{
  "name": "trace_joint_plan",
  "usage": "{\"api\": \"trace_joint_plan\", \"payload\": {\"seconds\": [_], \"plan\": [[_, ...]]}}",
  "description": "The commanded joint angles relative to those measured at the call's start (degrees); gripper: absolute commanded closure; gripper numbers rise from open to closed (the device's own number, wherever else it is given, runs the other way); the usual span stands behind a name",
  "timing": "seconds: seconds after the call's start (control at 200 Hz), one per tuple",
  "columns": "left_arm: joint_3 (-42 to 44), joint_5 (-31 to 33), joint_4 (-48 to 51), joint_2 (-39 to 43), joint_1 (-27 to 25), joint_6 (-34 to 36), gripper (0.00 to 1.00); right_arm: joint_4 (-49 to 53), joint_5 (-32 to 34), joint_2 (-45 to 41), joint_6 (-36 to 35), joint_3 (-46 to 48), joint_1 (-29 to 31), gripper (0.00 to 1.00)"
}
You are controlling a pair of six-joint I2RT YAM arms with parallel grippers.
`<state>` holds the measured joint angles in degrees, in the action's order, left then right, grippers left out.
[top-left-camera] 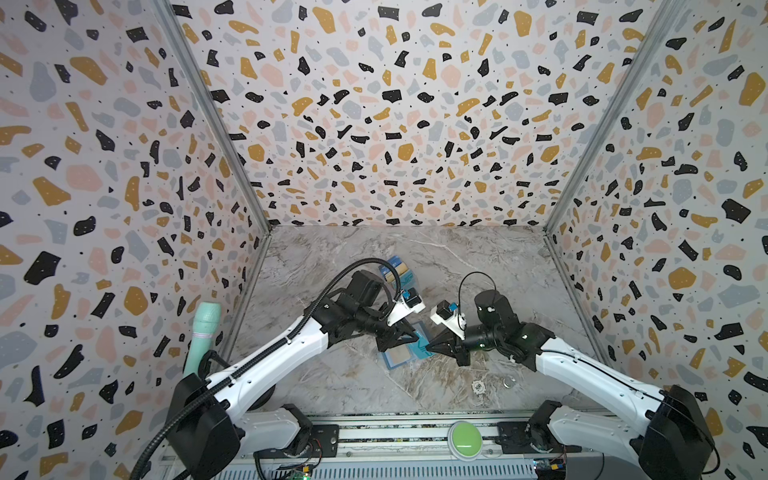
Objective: Take the credit cards out of the card holder
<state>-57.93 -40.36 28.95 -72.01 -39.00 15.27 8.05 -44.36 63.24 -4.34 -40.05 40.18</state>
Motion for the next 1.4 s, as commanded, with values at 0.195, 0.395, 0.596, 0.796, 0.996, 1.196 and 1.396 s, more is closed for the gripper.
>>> {"api": "trace_joint_plan", "payload": {"seconds": [0.195, 0.395, 0.596, 0.796, 0.996, 1.196, 1.396], "plan": [[-1.96, -5.51, 1.23, -0.81, 0.51, 3.04, 1.0, -1.6, 1.83, -1.16, -1.11, -0.73, 0.5, 0.96], [0.1, -6.22, -6.43, 1.39, 1.59, -2.49, 1.0, -3.51, 8.36, -3.91, 3.12, 0.13, 0.2, 0.44], [7.21, -4.54, -29.99, 5.96, 3.91, -20.42, 1.0, -13.33, 6.37, -9.21, 10.22, 5.12, -2.05, 0.12], [14.58, 1.69, -53.59, 10.75, 3.89, -35.33, 1.0, -40.14, 2.74, -13.18, 27.11, 16.76, -5.43, 0.08], [20.84, 2.74, -71.93, 11.48, 3.87, -47.27, 1.0, -58.43, 1.0, -7.34, 36.52, 20.05, -6.44, 0.21], [26.2, 3.39, -83.96, 8.91, 3.94, -55.41, 1.0, -70.54, -2.03, -3.3, 41.54, 19.87, -7.12, 0.41], [27.85, 4.05, -86.55, 8.66, 3.93, -55.7, 1.0, -72.51, -2.14, -0.42, 42.96, 16.75, -7.82, 0.59]]}}
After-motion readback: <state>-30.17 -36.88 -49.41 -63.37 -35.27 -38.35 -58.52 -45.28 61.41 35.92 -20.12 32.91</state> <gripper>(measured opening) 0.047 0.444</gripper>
